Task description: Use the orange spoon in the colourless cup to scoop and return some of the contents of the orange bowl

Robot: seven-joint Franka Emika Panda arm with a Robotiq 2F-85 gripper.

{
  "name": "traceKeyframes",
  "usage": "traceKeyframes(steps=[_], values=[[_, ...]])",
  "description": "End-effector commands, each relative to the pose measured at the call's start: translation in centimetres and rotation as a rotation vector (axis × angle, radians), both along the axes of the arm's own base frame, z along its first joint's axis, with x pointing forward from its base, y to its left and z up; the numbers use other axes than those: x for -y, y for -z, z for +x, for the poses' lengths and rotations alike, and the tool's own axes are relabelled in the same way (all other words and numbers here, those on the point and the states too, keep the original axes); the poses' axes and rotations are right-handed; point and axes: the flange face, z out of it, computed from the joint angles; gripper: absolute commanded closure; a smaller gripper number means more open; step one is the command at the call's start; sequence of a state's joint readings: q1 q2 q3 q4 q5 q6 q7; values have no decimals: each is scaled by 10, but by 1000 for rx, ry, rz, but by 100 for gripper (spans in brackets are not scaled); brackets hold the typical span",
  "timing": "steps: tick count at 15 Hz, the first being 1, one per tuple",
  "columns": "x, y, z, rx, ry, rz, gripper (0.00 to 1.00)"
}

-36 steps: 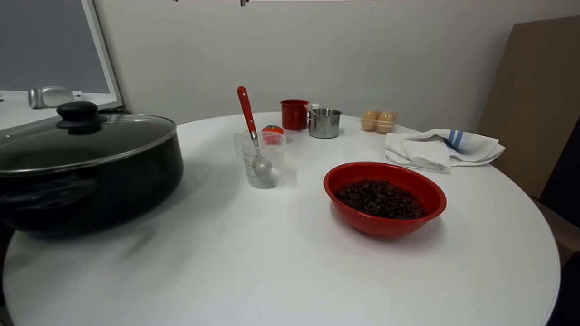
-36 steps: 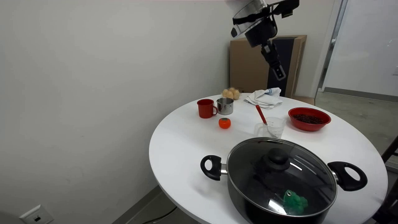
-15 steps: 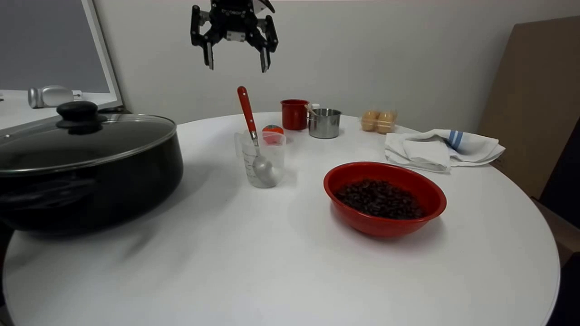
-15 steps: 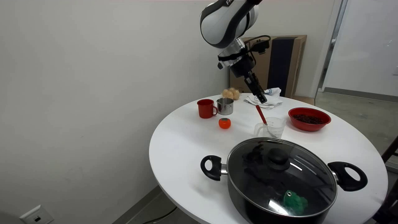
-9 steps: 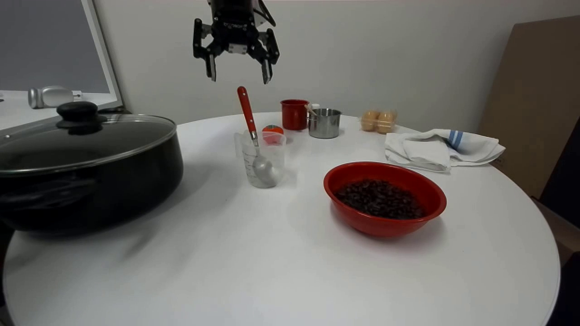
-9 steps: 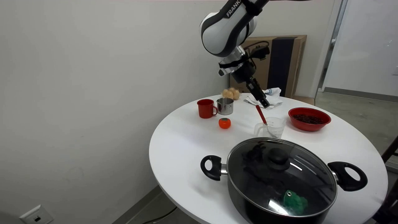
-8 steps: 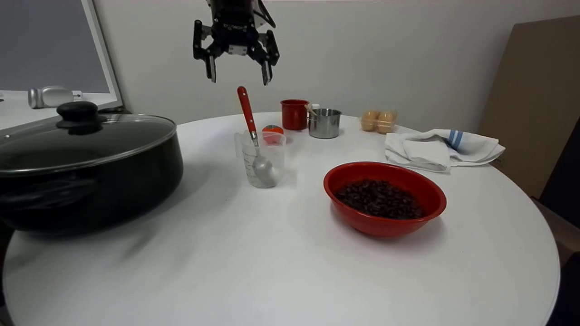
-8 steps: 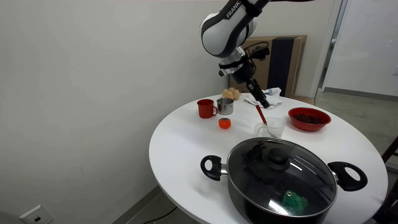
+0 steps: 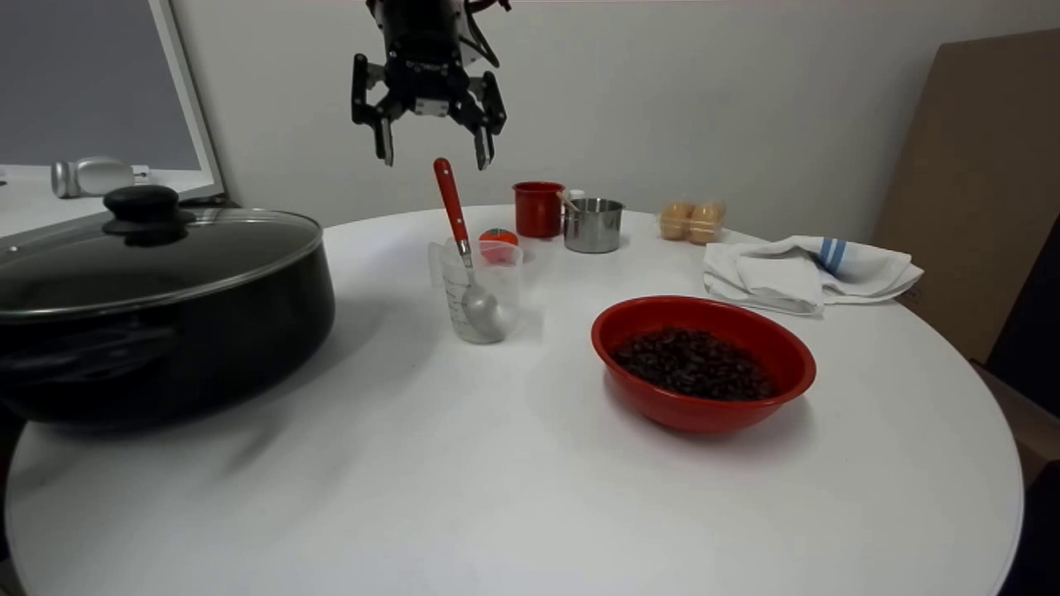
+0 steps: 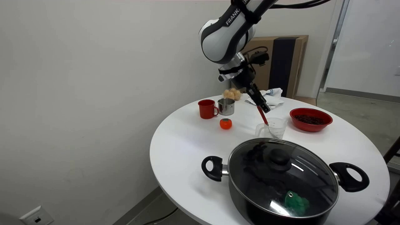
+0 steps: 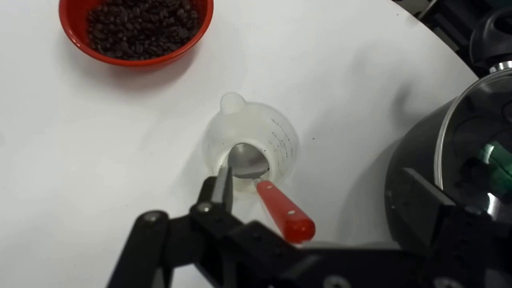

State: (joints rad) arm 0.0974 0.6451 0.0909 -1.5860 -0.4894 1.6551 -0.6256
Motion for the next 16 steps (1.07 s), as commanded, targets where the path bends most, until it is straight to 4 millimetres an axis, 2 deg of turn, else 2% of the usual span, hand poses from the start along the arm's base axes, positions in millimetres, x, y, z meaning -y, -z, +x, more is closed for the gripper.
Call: traceKeyframes(steps=[1,6,7,9,16], values=[[-4,5,3,9,-38,-10,0],[-6,4,6,26,-37,10,0],[-6,3,6,28,-39,10,25],[-6,2,6,34,-41,12,32],[-9,-4,8,60,-56,31,85]])
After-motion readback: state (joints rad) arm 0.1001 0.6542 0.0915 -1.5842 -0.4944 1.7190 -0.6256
